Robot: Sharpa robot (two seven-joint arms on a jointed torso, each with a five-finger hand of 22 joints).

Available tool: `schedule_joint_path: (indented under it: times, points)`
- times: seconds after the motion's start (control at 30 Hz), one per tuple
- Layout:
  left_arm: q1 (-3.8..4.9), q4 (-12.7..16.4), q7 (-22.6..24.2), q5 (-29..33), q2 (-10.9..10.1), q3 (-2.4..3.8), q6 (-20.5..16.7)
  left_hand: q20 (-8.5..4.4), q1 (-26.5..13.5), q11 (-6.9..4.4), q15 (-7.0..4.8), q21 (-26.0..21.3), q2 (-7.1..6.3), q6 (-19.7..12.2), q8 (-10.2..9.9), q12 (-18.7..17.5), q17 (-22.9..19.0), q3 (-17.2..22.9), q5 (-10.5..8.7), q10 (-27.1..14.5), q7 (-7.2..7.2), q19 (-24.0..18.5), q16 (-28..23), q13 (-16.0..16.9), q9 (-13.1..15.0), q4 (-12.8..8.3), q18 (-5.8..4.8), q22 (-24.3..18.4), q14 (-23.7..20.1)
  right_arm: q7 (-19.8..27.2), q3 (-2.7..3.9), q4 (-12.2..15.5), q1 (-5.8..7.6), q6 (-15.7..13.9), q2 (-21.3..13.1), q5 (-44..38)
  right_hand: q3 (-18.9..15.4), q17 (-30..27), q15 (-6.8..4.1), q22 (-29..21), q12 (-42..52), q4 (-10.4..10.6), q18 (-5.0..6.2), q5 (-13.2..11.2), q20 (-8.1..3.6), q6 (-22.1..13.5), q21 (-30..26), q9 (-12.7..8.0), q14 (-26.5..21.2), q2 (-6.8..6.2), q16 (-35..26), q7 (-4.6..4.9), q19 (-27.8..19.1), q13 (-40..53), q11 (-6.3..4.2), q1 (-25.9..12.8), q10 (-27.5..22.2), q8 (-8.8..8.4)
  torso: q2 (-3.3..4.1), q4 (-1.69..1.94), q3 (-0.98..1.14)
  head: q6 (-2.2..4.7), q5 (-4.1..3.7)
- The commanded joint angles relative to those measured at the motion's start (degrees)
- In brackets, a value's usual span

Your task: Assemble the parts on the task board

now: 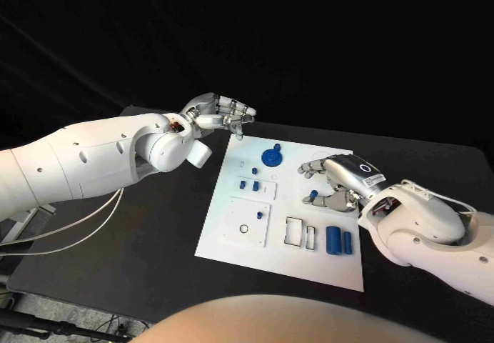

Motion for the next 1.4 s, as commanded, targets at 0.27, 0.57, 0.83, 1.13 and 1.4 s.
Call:
schedule_joint_path:
  times: [0.27, 0.57, 0.83, 1.13, 1.4]
  points:
    - [0.0, -0.16, 0.51, -0.1, 0.22, -0.03, 0.92, 0.19, -0.44, -0.15, 0.12, -0.26, 0.15, -0.4, -0.25, 0.34, -0.07, 0.03, 0.23, -0.31, 0.21, -0.21, -0.23, -0.05, -0.08, -0.08, 0.86, -0.08, -0.02, 0.82, -0.03, -2.49, 0.78, 9.68, -1.76, 1.5, -5.33, -3.66, 0.39, -3.44, -2.83, 1.53, 0.85, -0.11, 0.58, -6.52, -5.16, -2.73, 0.48, -0.95, -2.21, -0.82, 0.43, -3.56, 0.73, 2.88, -2.33, -0.08, 0.1, 0.04, 0.05, 0.53, -0.97]
    - [-0.01, -0.12, 0.52, -0.11, 0.18, -0.06, 1.04, 0.19, -0.44, -0.15, 0.12, -0.26, 0.15, -0.4, -0.25, 0.34, -0.07, 0.03, 0.23, -0.31, 0.21, -0.21, -0.23, -0.05, -0.08, -0.08, 0.86, -0.08, -0.02, 1.1, -0.13, -3.94, 0.72, 10.81, -0.55, 1.74, -0.25, -3.31, -1.88, -3.61, -7.26, 1.28, 0.47, -4.06, -1.65, 1.94, -4.39, -1.51, 2.33, 2.88, -2.67, 1.66, 2.79, -3.78, -1.02, 3.94, 3.39, 2.25, 0.13, 0.11, -0.03, 0.48, -1.22]
    - [-0.01, -0.04, 0.48, -0.11, 0.07, -0.07, 1.12, 0.19, -0.52, -0.17, 0.11, -0.3, 0.22, -0.34, -0.19, 0.49, -0.08, 0.05, 0.23, -0.25, 0.19, -0.16, -0.22, -0.05, -0.07, -0.04, 0.86, -0.13, 0.01, 1.75, -0.22, -5.25, 0.54, 7.6, 1.02, 2.95, 9.73, -1.52, -1.26, -1.63, -9.43, 0.85, -0.32, -9.82, -1.33, 7.42, -0.95, -2.61, 3.19, 5.39, -1.65, 2.99, 4.82, -3.78, -1.04, 4.31, 10.91, 3.37, 0.15, 0.16, -0.02, 0.4, -1.39]
    - [0.0, -0.02, 0.45, -0.11, 0.03, -0.07, 1.18, 0.19, -0.57, -0.17, 0.11, -0.31, 0.28, -0.31, -0.17, 0.53, -0.08, 0.06, 0.24, -0.22, 0.19, -0.15, -0.22, -0.05, -0.06, 0.0, 0.86, -0.14, 0.03, 2.24, -0.24, -5.36, 0.41, 7.24, 1.77, 3.76, 13.65, -0.08, -1.2, -0.5, -10.76, 0.79, -0.48, -9.91, -1.2, 10.52, 0.65, -3.57, 3.43, 4.8, -0.48, 3.02, 5.32, -3.74, -1.06, 3.2, 14.09, 3.53, 0.11, 0.06, -0.02, 0.05, -1.49]
    - [-0.01, -0.09, 0.43, -0.11, 0.01, -0.07, 1.16, 0.19, -0.57, -0.17, 0.11, -0.31, 0.28, -0.31, -0.17, 0.53, -0.08, 0.06, 0.24, -0.22, 0.19, -0.15, -0.22, -0.05, -0.06, 0.0, 0.86, -0.14, 0.03, 2.33, -0.31, -5.47, 0.16, 9.03, 1.92, 3.55, 15.18, 0.73, -1.34, 0.24, -11.21, 0.71, -0.65, -9.9, -1.28, 11.73, 1.84, -3.95, 3.61, 4.18, 0.14, 2.82, 5.64, -3.66, -1.26, 2.76, 15.53, 3.57, 0.08, 0.04, -0.03, 0.03, -1.53]
